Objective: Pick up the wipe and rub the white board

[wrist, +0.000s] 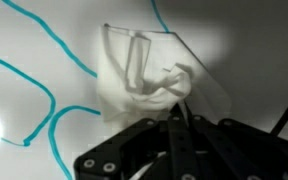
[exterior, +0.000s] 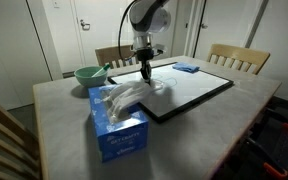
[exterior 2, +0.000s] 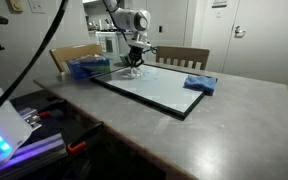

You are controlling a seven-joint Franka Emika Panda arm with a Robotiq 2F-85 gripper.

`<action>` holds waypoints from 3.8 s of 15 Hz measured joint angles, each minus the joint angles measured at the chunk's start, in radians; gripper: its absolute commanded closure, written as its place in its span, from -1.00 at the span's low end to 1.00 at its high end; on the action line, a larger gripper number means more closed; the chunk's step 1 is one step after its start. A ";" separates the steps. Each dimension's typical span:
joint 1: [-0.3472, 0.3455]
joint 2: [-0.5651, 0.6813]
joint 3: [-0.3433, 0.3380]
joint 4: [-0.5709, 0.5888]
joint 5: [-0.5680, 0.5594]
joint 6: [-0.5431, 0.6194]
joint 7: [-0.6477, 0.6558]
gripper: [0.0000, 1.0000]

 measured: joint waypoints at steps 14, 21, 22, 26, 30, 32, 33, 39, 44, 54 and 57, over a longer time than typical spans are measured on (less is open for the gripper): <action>0.009 0.026 -0.029 0.058 -0.011 -0.021 0.018 1.00; -0.015 -0.053 -0.140 -0.078 -0.043 0.044 0.167 1.00; -0.016 -0.063 -0.152 -0.097 -0.055 0.054 0.188 1.00; -0.014 -0.082 -0.170 -0.134 -0.097 0.068 0.242 1.00; -0.014 -0.081 -0.126 -0.132 -0.094 0.068 0.206 1.00; -0.012 -0.078 -0.072 -0.129 -0.080 0.068 0.160 1.00; -0.010 -0.076 -0.045 -0.128 -0.073 0.068 0.140 1.00; 0.015 -0.054 0.043 -0.108 -0.045 0.063 0.043 1.00; 0.014 -0.069 0.016 -0.130 -0.038 0.065 0.109 1.00; -0.004 -0.183 -0.125 -0.323 -0.038 0.069 0.299 1.00; -0.003 -0.185 -0.124 -0.326 -0.045 0.073 0.296 1.00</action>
